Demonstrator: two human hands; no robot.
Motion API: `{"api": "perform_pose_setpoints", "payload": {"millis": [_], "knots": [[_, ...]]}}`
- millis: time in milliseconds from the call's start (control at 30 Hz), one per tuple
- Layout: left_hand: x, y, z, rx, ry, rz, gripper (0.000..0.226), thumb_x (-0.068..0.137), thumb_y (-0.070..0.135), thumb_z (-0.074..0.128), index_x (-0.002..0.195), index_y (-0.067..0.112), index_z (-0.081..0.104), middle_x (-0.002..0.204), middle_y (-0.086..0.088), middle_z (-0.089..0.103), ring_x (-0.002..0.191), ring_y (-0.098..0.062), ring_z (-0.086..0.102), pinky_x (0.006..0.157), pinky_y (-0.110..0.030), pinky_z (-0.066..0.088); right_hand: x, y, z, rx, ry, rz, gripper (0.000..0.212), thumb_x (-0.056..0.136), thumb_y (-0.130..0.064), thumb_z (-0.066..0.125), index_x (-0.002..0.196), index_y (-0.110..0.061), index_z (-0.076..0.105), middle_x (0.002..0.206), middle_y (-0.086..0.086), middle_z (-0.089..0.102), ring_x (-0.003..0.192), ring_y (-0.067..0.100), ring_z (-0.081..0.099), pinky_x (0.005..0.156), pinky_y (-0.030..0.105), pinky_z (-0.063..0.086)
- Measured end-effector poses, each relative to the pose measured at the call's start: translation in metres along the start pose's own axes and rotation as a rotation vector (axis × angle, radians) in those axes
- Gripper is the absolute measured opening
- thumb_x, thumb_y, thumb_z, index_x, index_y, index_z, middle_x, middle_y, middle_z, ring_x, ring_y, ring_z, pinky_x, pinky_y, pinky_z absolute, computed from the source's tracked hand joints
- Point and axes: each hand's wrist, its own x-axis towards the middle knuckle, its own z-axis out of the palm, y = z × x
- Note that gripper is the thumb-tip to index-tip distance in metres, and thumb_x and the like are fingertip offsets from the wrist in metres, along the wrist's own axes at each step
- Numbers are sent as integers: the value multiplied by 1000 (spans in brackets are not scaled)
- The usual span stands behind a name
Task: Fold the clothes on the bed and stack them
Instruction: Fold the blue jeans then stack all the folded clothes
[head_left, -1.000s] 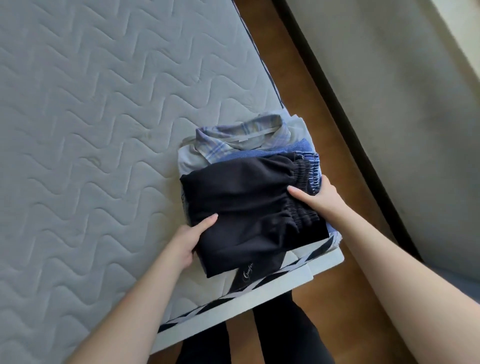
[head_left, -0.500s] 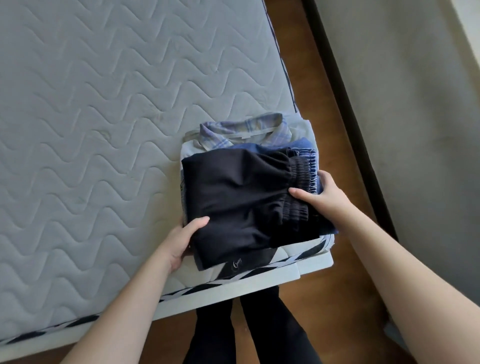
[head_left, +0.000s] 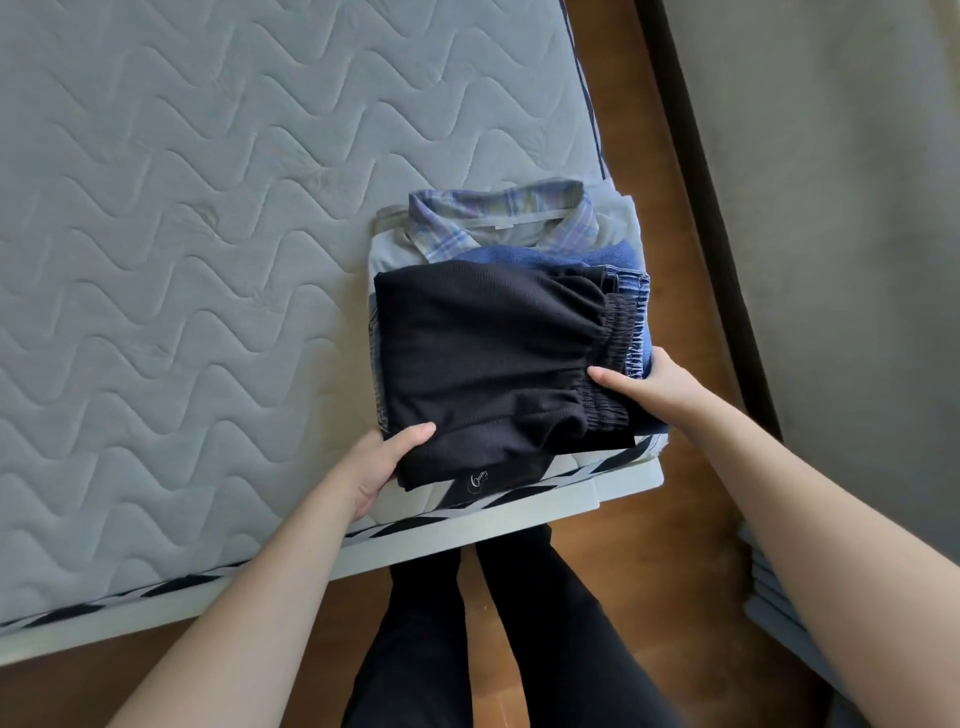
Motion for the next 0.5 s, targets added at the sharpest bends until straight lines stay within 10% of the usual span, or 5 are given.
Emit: {"api": "perform_pose_setpoints", "payload": {"millis": [133,300,500], "knots": [[-5,-8,-1,-60,-28,27,57,57,48,79,106,20,69,105,7,74,95,-7,70,83,-29,49,-11,-1,-2,-16,124,-68,94,45,-82,75,117,-29,45,100,-20,58,88,1,59,62,20,46],[-12,-33,1,71,-77,-60,27,83,37,74,106,25,69,110,9,73,98,-7,69,96,-34,50,-20,24,-3,-82,112,-31,89,47,-81,74,116,-31,50,102,-17,63,89,4,61,64,25,49],[-24,-39,27,447,388,158,84,84,55,66,149,19,27,146,-5,43,130,-26,46,108,-44,41,-23,30,-8,-263,326,-48,90,75,-58,74,147,-24,33,135,7,53,119,25,55,97,42,46]]}}
